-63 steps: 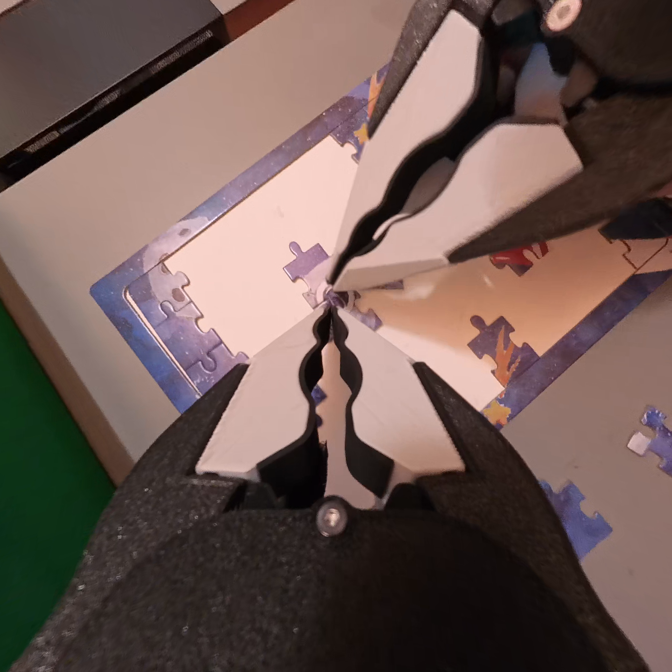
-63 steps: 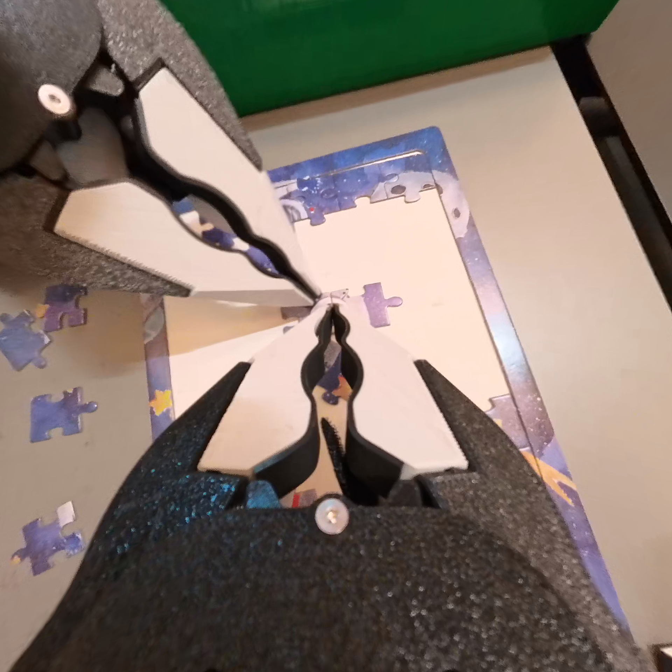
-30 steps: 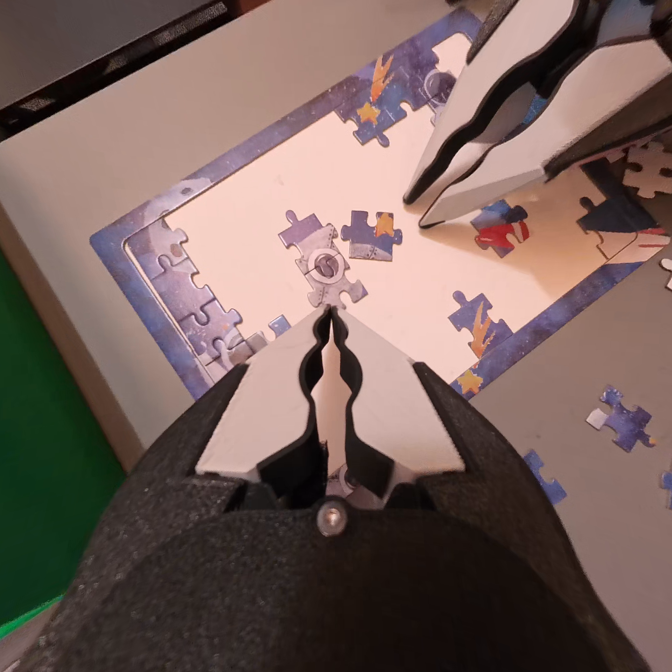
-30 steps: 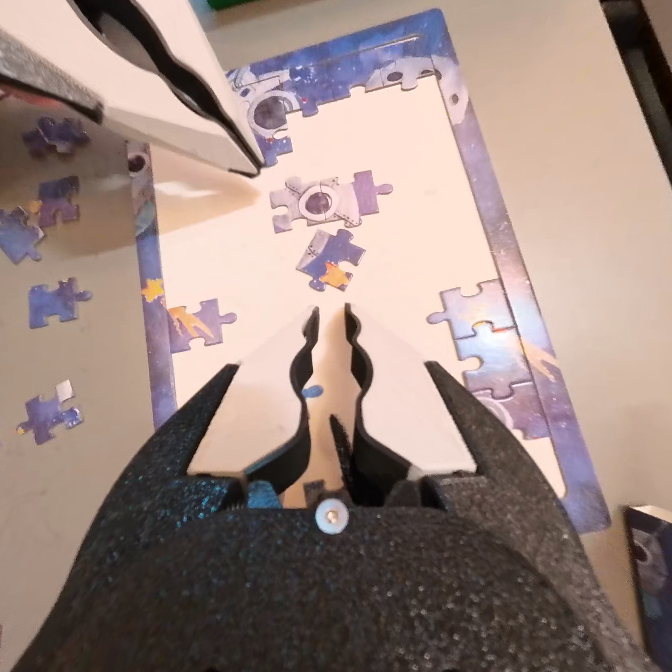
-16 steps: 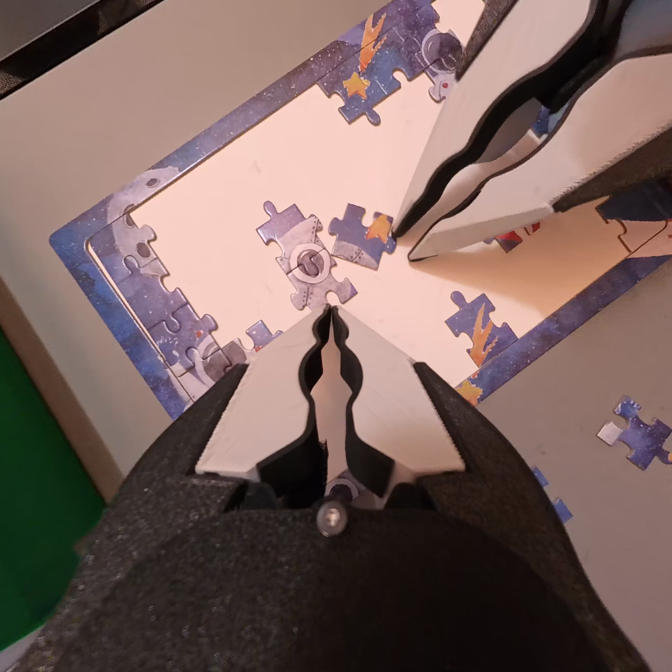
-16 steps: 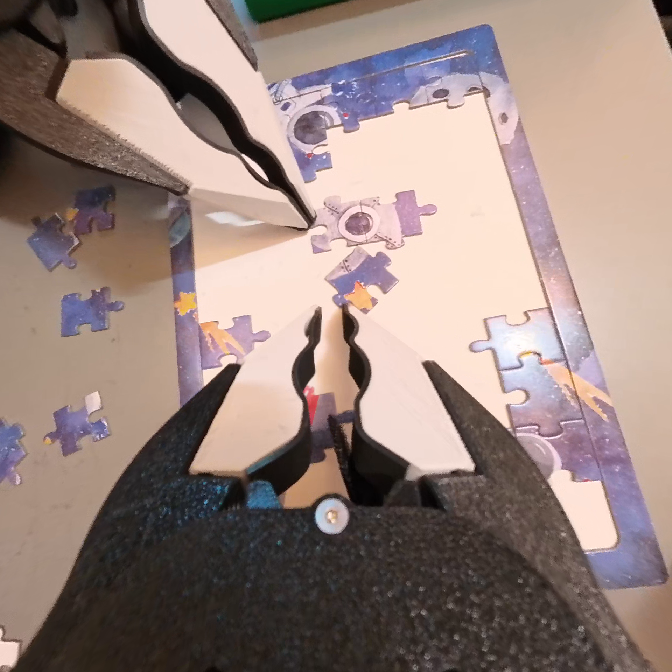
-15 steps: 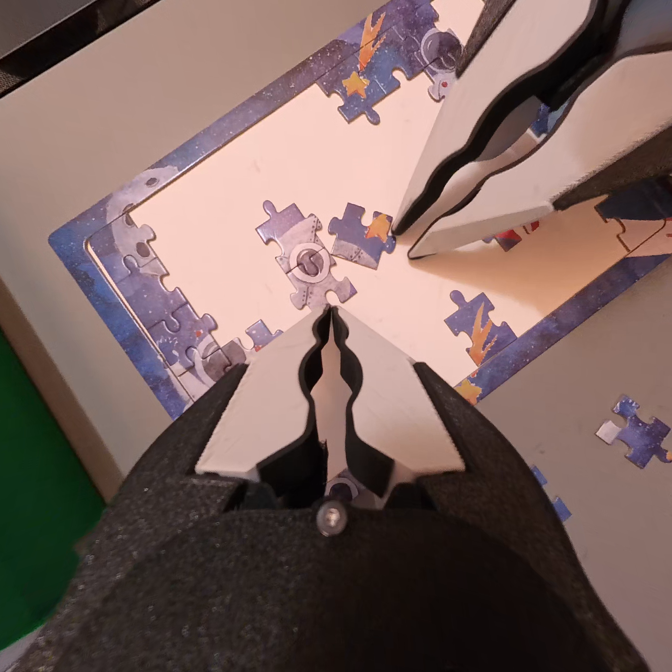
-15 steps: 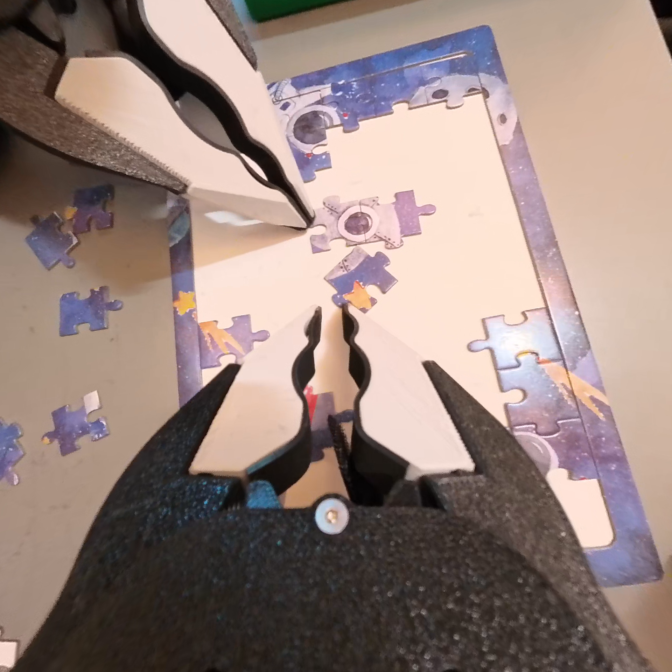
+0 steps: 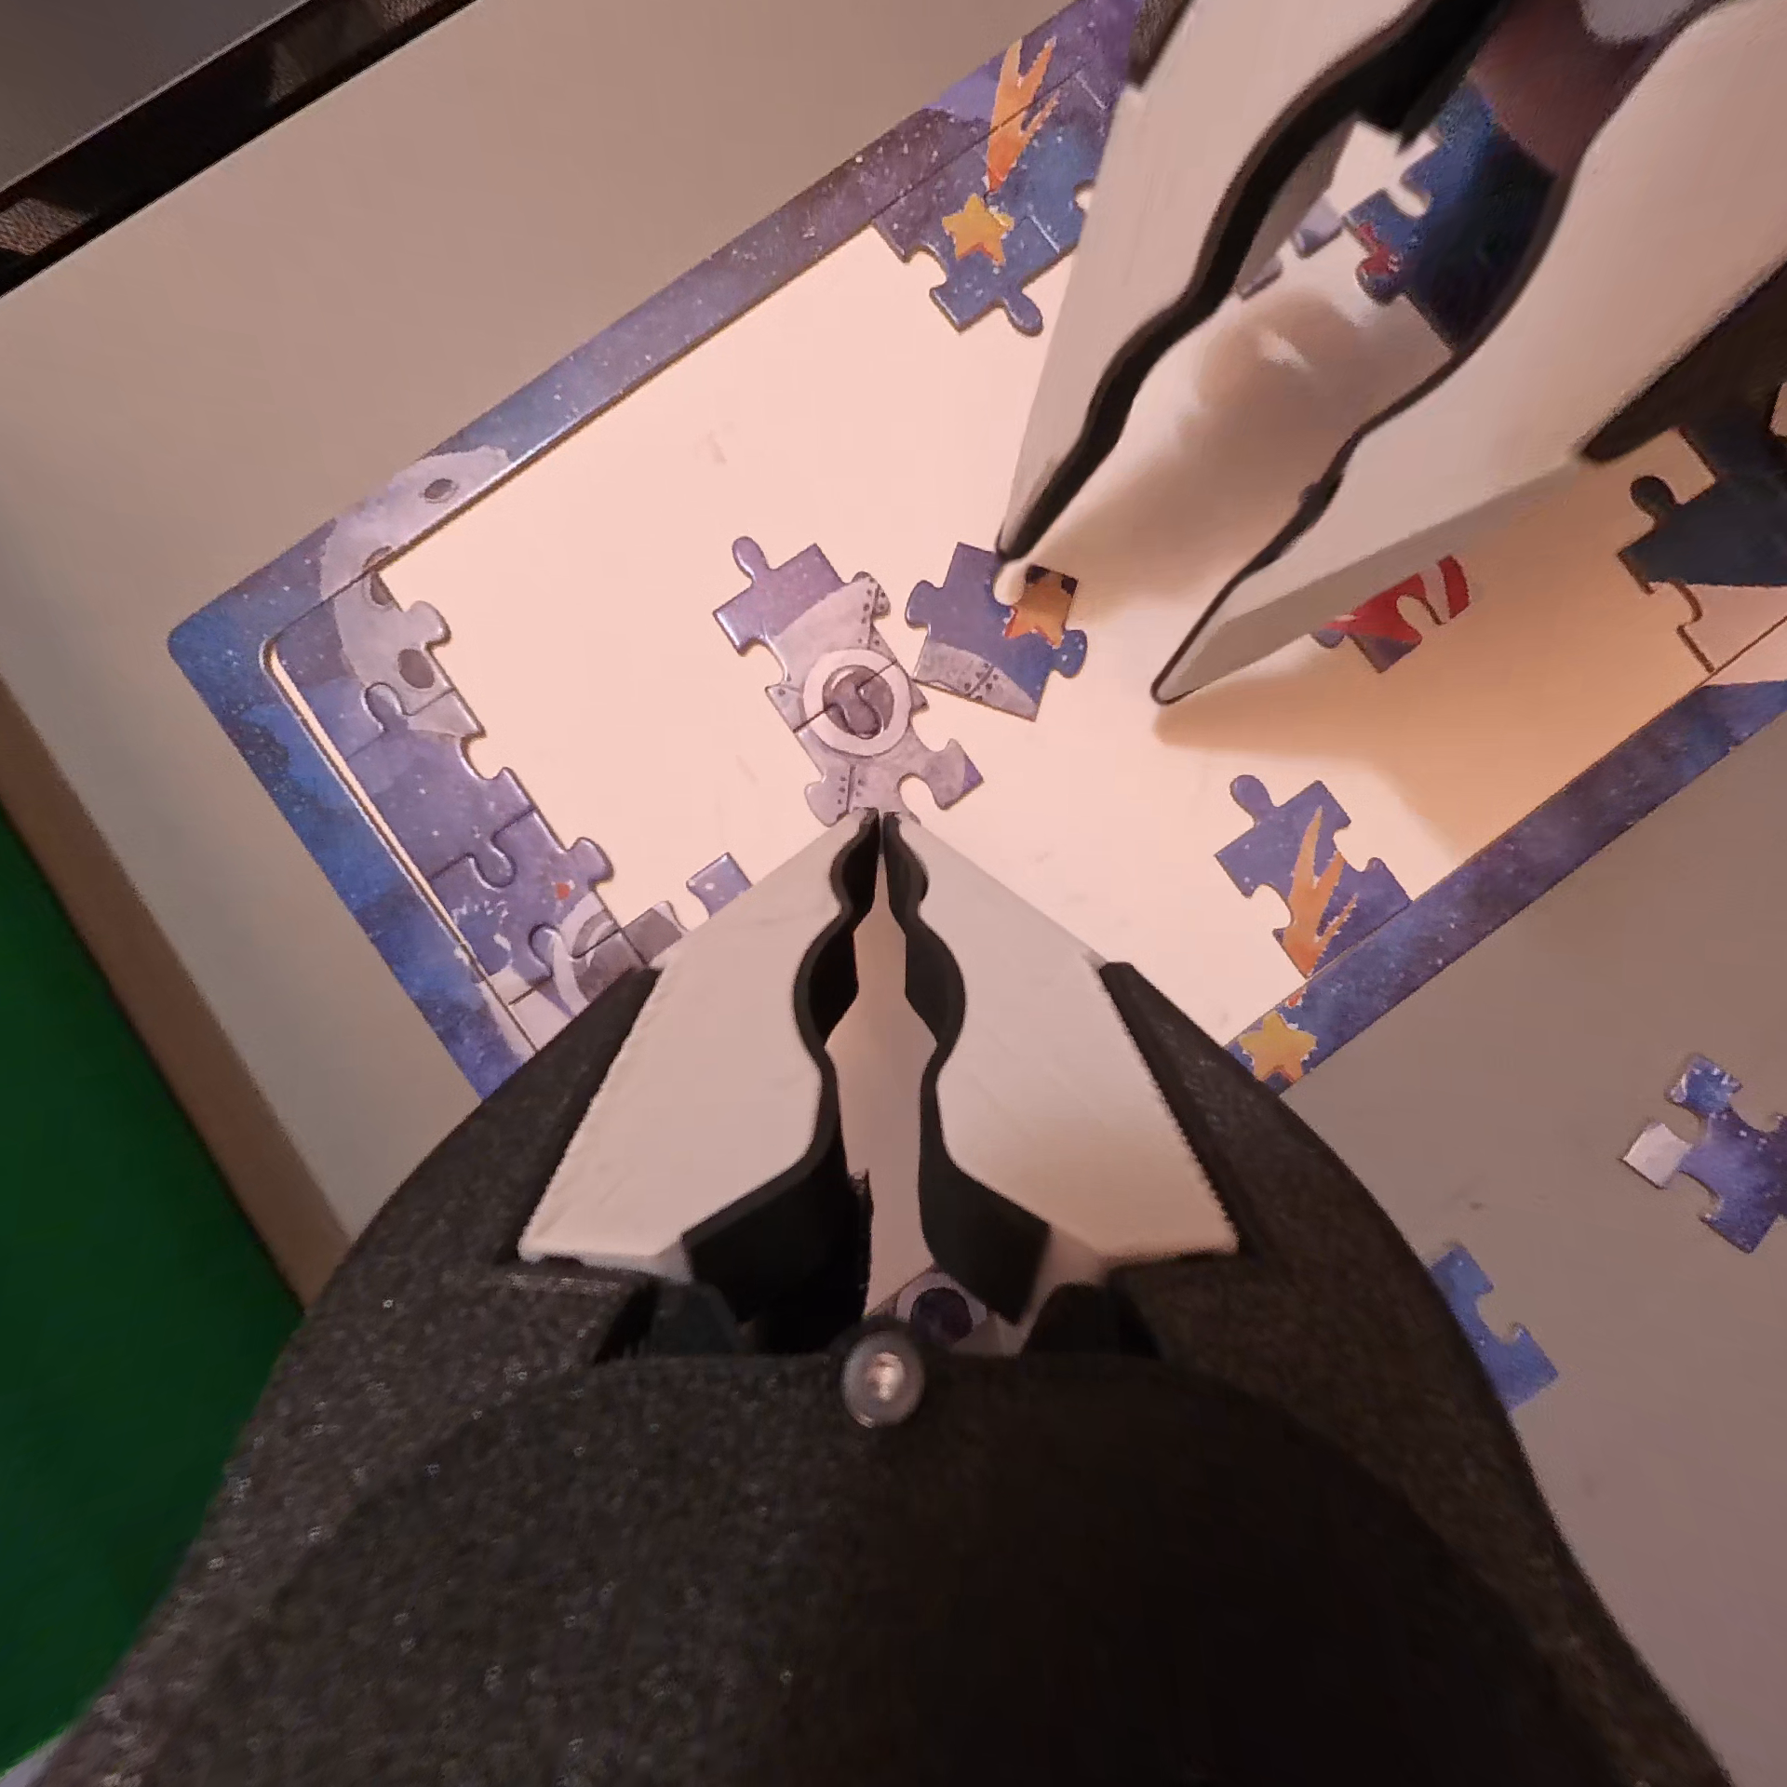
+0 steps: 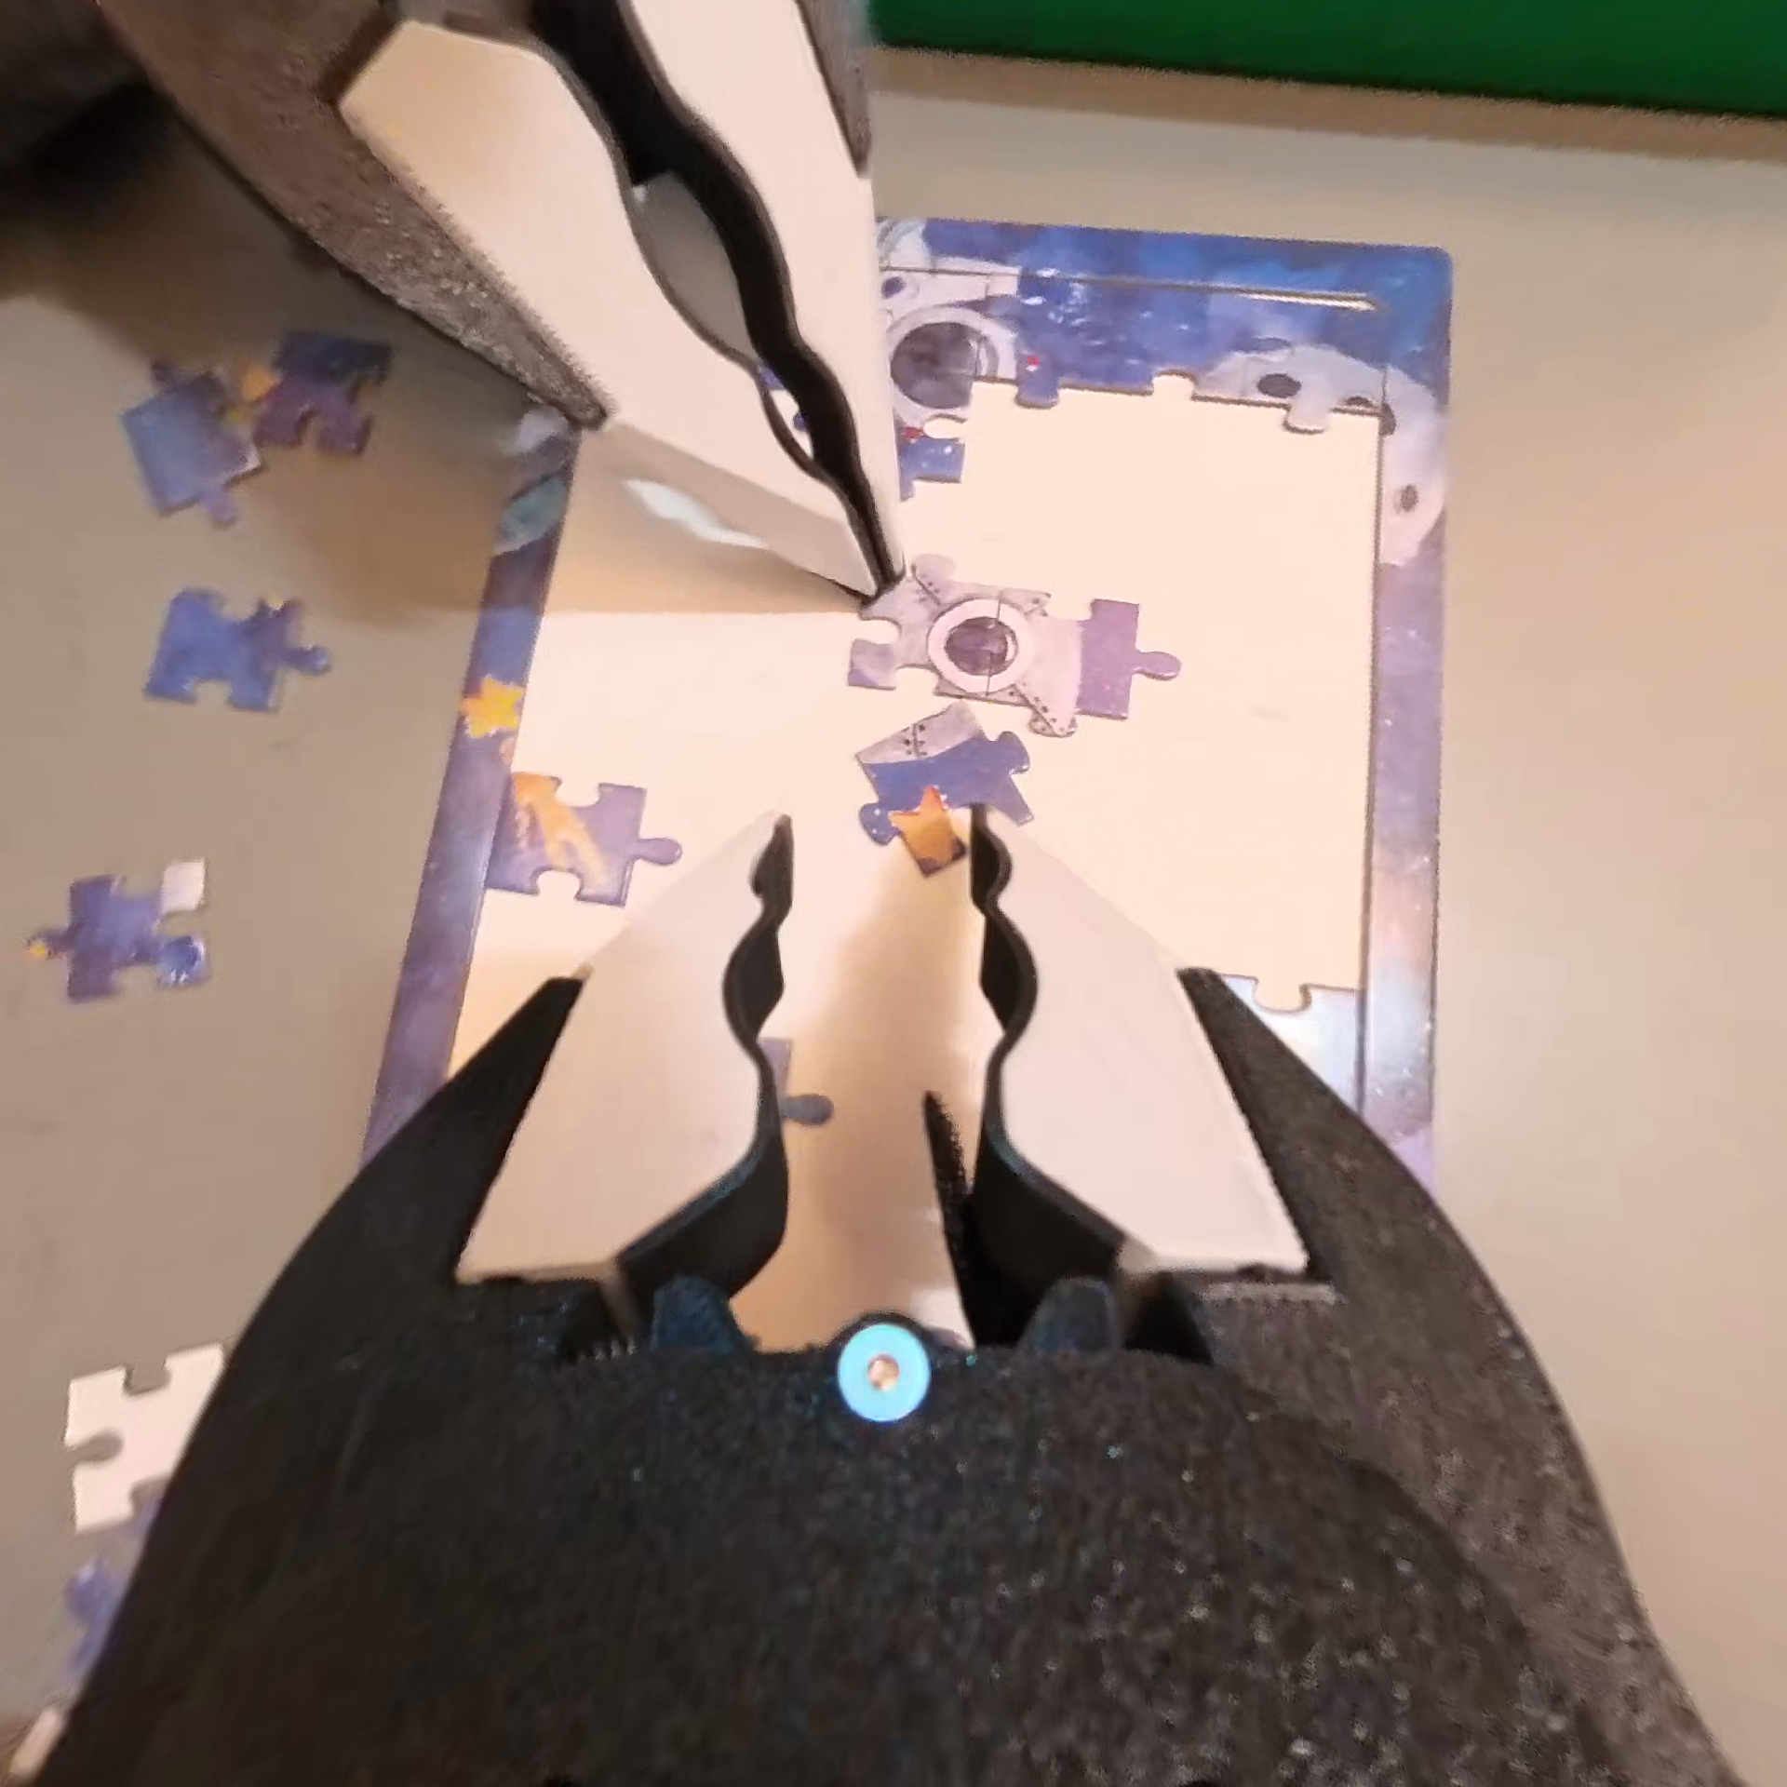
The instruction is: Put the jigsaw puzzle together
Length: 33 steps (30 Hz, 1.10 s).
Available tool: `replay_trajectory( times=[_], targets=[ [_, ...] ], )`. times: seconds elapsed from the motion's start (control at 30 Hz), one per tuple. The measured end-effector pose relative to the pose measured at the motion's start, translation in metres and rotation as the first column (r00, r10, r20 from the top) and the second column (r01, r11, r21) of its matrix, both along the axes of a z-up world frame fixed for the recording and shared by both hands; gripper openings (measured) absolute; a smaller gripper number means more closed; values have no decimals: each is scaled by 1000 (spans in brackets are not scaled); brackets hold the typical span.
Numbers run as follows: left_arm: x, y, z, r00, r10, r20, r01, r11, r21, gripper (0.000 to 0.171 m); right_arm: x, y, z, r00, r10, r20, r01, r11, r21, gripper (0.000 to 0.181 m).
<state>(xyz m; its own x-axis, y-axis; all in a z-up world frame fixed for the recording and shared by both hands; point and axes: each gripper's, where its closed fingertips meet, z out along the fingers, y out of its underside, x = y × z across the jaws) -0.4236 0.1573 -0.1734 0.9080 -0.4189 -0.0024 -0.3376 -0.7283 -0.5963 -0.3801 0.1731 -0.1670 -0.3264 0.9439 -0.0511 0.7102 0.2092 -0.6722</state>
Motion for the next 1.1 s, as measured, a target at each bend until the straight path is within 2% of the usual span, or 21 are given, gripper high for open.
replay_trajectory(
  times=[0.17,0.3,0.43,0.53,0.63,0.77,1.1],
  targets=[
    [0,0,0,1000,5,18,-5,1000,-10,1,-8,11,7,995,98,19,-98,995,8,34],
    [0,0,0,1000,11,24,-10,1000,-8,1,-5,18,-9,979,158,130,-166,985,52,40],
    [0,0,0,1000,6,26,-6,1000,-9,0,-7,13,-8,972,199,127,-203,979,18,41],
    [0,0,0,1000,4,27,-4,1000,-12,0,-6,13,-9,968,223,114,-233,970,77,38],
    [0,0,0,1000,5,28,-4,1000,-7,0,-2,8,-9,971,212,111,-221,972,79,27],
    [0,0,0,1000,5,31,-5,1000,-5,0,0,9,-7,986,154,66,-162,977,140,26],
    [0,0,0,1000,5,22,-5,1000,-2,0,12,11,-2,1000,7,30,-11,992,126,26]
  ],
)
